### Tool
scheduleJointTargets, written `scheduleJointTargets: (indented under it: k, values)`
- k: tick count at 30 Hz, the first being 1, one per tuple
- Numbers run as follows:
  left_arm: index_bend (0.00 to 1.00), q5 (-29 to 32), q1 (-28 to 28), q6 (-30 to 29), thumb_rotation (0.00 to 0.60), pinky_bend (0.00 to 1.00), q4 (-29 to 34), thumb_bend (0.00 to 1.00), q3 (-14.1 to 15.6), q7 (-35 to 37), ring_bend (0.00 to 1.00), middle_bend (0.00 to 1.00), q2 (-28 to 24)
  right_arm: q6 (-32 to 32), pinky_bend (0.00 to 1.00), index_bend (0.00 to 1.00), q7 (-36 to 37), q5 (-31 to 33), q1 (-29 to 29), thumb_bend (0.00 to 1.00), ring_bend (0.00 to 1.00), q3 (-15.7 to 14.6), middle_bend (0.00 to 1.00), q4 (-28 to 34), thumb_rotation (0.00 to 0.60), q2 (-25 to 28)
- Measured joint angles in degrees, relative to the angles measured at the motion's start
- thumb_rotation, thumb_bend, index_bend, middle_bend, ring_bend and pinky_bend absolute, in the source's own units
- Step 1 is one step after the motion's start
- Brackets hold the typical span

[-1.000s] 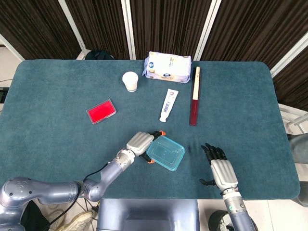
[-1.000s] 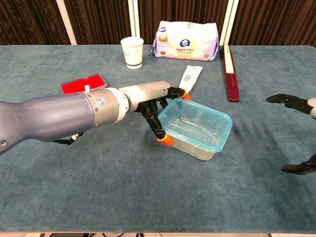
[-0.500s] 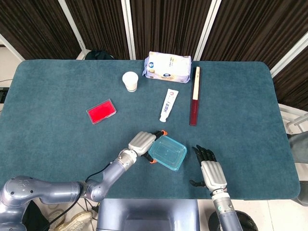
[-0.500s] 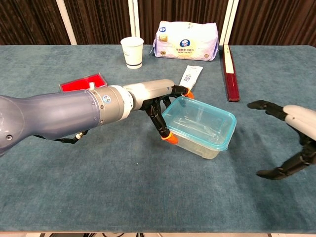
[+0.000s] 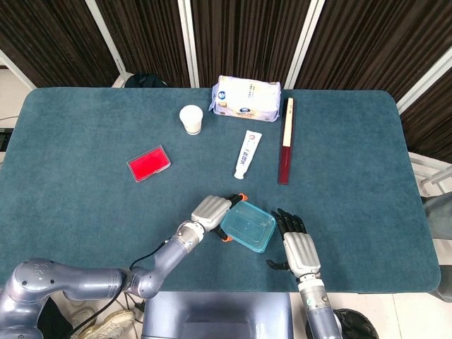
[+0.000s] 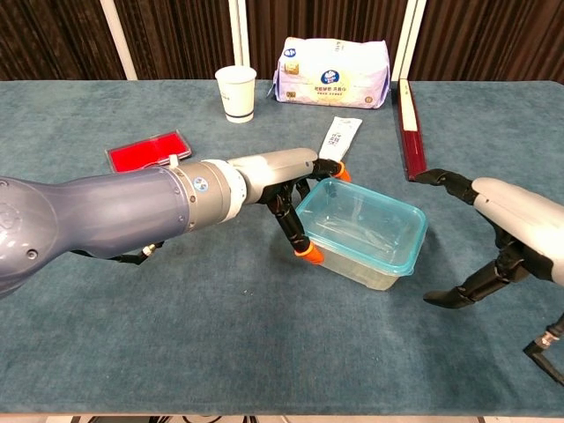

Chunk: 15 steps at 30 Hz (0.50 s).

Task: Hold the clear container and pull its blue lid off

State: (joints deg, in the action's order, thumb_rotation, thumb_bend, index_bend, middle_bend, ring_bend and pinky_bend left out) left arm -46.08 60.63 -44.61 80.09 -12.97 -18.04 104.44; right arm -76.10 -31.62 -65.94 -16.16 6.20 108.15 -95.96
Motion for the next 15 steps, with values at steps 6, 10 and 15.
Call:
scheduleJointTargets:
  k: [6, 10, 15]
  values:
    - [0.36, 0.9, 0.7, -0.1, 0.600, 0.42, 0.4, 0.15, -0.1, -1.2, 0.31, 0.38, 0.3, -0.3, 0.00, 0.00, 0.4, 1.9, -0.3, 0.20, 0.00, 1.1, 0.00, 1.0, 0.600, -0.5]
    - [0.36, 1.5, 0.8, -0.4, 0.600, 0.42, 0.4, 0.15, 0.0, -1.6, 0.31, 0.38, 0.9, -0.3, 0.00, 0.00, 0.7, 2.9, -0.4, 0.20, 0.00, 1.4, 0.00, 1.2, 0.600, -0.6]
    - [0.36, 1.7, 0.9, -0.7, 0.600, 0.42, 0.5, 0.15, 0.2, -2.0, 0.31, 0.38, 1.1, -0.3, 0.00, 0.00, 1.3, 3.3, -0.8, 0.20, 0.00, 2.0, 0.00, 1.3, 0.600, -0.4]
